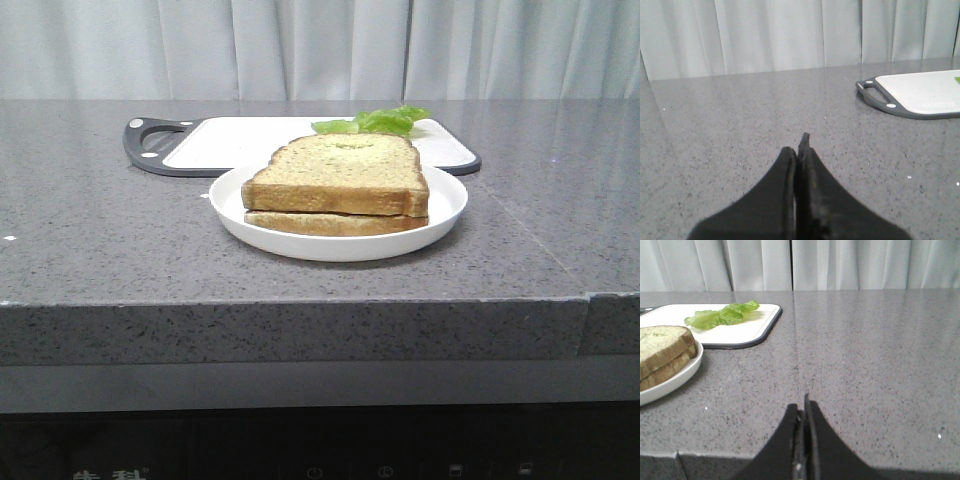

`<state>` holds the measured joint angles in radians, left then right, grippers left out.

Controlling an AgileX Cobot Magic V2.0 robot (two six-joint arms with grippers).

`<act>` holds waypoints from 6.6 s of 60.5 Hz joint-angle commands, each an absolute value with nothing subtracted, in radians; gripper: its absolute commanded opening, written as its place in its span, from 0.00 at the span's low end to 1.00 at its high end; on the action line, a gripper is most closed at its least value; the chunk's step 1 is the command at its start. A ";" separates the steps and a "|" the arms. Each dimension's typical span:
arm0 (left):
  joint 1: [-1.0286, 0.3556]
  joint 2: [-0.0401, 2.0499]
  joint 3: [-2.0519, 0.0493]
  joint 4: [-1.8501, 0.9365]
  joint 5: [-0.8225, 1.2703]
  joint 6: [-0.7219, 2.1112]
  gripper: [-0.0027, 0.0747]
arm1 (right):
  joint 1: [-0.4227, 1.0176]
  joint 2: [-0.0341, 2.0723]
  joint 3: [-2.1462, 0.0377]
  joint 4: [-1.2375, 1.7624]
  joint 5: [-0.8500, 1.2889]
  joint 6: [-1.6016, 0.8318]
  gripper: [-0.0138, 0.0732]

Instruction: Left arm grabs bread, right arm adds lettuce

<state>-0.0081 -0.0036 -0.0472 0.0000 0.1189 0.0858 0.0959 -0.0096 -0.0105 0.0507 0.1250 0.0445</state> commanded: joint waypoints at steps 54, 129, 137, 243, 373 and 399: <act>-0.014 0.543 -0.559 -0.206 0.387 0.094 0.66 | 0.089 0.361 -0.492 0.010 0.249 0.029 0.87; -0.590 1.746 -1.473 -0.417 0.783 0.114 0.66 | 0.089 0.361 -0.492 0.010 0.264 0.030 0.86; -0.590 1.753 -1.474 -0.410 0.787 0.114 0.66 | 0.089 0.361 -0.492 0.010 0.264 0.030 0.86; -0.584 1.506 -1.471 -0.357 0.690 0.097 0.01 | 0.092 0.361 -0.492 0.010 0.274 0.030 0.86; -0.584 0.639 -0.644 0.708 0.377 -0.787 0.01 | 0.235 2.012 -2.004 0.219 0.782 -0.523 0.86; -0.584 0.639 -0.644 0.708 0.377 -0.787 0.01 | 0.235 2.139 -2.090 0.195 0.751 -0.523 0.86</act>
